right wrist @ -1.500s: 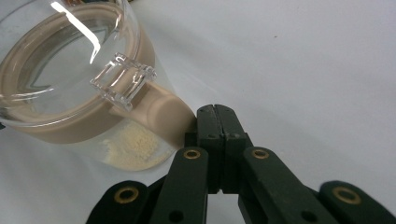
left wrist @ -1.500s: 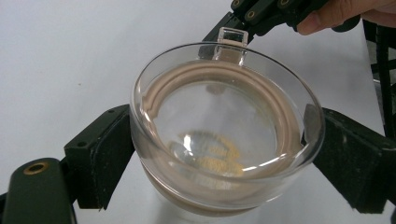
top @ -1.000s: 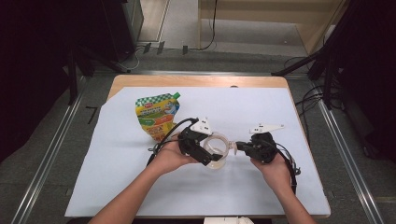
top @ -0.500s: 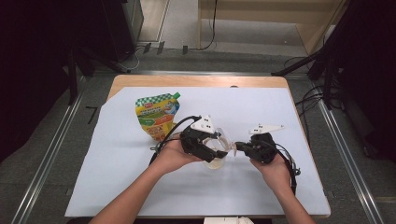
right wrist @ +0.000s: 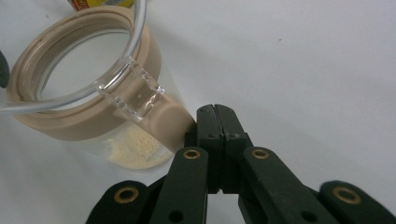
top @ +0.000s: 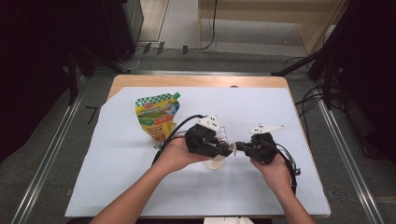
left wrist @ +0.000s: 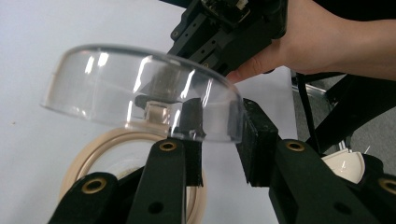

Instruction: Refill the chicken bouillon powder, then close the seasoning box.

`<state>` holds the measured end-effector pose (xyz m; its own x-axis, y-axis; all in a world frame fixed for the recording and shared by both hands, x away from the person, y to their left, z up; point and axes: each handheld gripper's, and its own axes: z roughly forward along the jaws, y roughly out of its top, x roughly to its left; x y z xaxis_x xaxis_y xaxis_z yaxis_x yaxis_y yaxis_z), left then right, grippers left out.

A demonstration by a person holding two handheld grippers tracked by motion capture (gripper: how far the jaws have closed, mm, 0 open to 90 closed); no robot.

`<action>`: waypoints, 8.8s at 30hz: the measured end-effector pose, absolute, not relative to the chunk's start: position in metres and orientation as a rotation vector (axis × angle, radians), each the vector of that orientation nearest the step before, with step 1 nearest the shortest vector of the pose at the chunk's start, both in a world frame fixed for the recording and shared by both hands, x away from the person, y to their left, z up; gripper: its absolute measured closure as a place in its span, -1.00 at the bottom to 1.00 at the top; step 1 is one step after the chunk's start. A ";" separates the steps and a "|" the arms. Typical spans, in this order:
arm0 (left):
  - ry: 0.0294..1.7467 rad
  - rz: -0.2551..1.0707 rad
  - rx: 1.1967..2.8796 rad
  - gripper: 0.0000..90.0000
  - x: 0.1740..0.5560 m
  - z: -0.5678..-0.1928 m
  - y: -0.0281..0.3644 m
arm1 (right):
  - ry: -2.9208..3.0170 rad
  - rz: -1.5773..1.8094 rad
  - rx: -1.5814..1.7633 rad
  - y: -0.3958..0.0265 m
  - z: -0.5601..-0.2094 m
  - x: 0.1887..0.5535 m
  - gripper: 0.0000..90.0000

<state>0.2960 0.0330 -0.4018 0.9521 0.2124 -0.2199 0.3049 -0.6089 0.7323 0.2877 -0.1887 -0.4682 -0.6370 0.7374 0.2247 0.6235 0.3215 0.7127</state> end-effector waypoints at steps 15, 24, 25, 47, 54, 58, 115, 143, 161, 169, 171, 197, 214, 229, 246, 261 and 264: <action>0.345 -0.172 2.224 0.51 0.299 -0.406 0.021 | 2.434 1.228 1.273 -0.190 -0.469 0.287 1.00; 0.380 -0.186 2.219 0.36 0.300 -0.403 0.035 | 2.403 1.254 1.271 -0.198 -0.465 0.285 0.94; 0.380 -0.186 2.219 0.34 0.300 -0.403 0.035 | 2.394 1.257 1.283 -0.200 -0.464 0.284 0.93; 0.533 -0.169 2.180 0.25 0.301 -0.389 0.090 | 2.482 1.390 1.186 -0.192 -0.448 0.228 0.53; 0.574 -0.146 2.157 0.27 0.303 -0.385 0.109 | 2.557 1.416 1.066 -0.175 -0.447 0.221 0.44; 0.611 -0.130 2.129 0.29 0.306 -0.384 0.125 | 2.593 1.434 1.015 -0.163 -0.447 0.217 0.36; 0.907 0.029 2.041 -0.01 0.311 -0.352 0.258 | 2.734 1.407 0.745 -0.100 -0.463 0.203 0.07; 1.023 0.053 1.985 0.39 0.343 -0.403 0.253 | 2.752 1.382 0.753 -0.090 -0.474 0.207 0.07; 0.990 0.050 2.009 1.00 0.336 -0.388 0.246 | 2.684 1.461 0.696 -0.059 -0.466 0.214 0.10; 0.933 0.022 2.015 1.00 0.321 -0.363 0.242 | 2.698 1.445 0.689 -0.039 -0.472 0.220 0.13; 0.915 0.013 2.019 1.00 0.317 -0.359 0.240 | 2.701 1.428 0.701 -0.039 -0.475 0.221 0.13; 0.691 -0.171 2.075 1.00 0.261 -0.318 0.186 | 2.571 1.466 0.878 -0.049 -0.492 0.230 0.69; 0.703 -0.356 1.988 1.00 0.257 -0.316 0.183 | 2.451 1.474 0.812 -0.046 -0.498 0.220 0.62; 0.698 -0.402 1.950 1.00 0.253 -0.310 0.177 | 2.414 1.545 0.678 -0.044 -0.488 0.211 0.79; 0.787 -0.278 1.928 0.92 0.262 -0.326 0.168 | 2.440 1.501 0.554 -0.037 -0.483 0.198 0.67; 0.813 -0.257 1.985 0.86 0.264 -0.343 0.149 | 2.484 1.504 0.439 -0.029 -0.475 0.180 0.68; 0.824 -0.259 2.005 0.84 0.265 -0.347 0.144 | 2.499 1.502 0.423 -0.026 -0.474 0.175 0.66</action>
<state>0.2646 0.1439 -0.3468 0.7536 0.4484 -0.4807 0.6429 -0.3505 0.6810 0.1752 -0.0258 -0.4737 -0.9400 0.3405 -0.0196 0.1425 0.4443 0.8845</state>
